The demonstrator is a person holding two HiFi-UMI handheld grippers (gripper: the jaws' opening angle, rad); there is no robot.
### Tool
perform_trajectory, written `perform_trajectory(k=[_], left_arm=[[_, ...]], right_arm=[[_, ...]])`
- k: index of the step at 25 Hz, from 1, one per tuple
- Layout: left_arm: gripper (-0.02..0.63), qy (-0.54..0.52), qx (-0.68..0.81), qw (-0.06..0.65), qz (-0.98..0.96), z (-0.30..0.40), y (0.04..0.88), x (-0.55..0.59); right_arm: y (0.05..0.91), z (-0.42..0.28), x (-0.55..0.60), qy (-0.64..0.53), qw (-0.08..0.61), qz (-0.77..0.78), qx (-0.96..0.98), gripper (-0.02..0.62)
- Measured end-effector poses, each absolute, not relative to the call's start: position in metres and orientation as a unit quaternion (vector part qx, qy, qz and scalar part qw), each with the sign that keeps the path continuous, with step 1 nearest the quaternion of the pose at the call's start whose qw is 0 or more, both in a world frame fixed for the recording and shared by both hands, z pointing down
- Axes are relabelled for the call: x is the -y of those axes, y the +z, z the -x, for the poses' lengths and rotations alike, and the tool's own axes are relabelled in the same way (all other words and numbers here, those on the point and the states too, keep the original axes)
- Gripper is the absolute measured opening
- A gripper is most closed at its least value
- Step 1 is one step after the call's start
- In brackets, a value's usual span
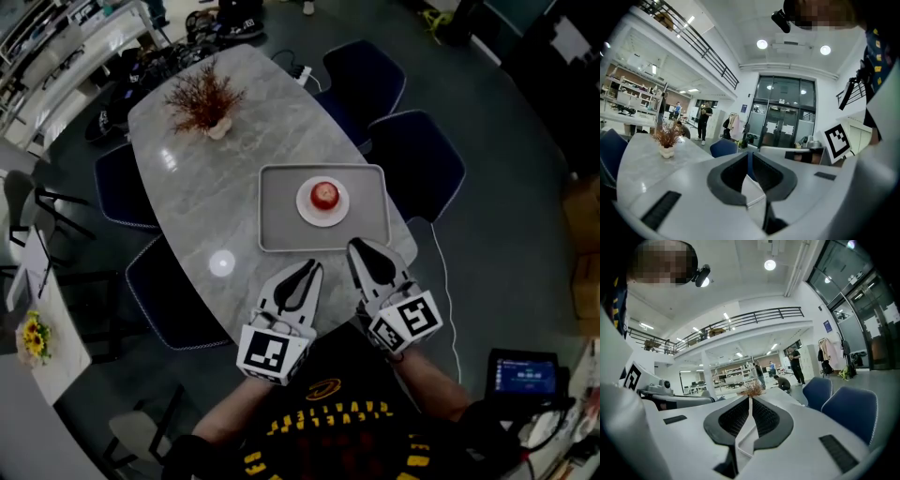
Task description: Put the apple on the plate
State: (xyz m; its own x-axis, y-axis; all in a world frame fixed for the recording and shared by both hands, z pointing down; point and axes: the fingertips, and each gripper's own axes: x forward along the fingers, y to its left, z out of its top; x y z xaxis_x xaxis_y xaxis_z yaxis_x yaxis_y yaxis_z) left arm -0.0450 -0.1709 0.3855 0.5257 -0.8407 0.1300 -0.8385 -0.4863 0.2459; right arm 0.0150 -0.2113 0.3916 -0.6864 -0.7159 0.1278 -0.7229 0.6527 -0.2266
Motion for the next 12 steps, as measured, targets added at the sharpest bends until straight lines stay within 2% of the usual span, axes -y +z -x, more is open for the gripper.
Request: perform_trajectory(k=[12], left_arm=[[0.032,-0.021,0.474,0.08,-0.877,0.039,0.339,0.125]], right_arm=[[0.34,-0.02,0.156,0.051,-0.017,-0.428,0.902,0.028]])
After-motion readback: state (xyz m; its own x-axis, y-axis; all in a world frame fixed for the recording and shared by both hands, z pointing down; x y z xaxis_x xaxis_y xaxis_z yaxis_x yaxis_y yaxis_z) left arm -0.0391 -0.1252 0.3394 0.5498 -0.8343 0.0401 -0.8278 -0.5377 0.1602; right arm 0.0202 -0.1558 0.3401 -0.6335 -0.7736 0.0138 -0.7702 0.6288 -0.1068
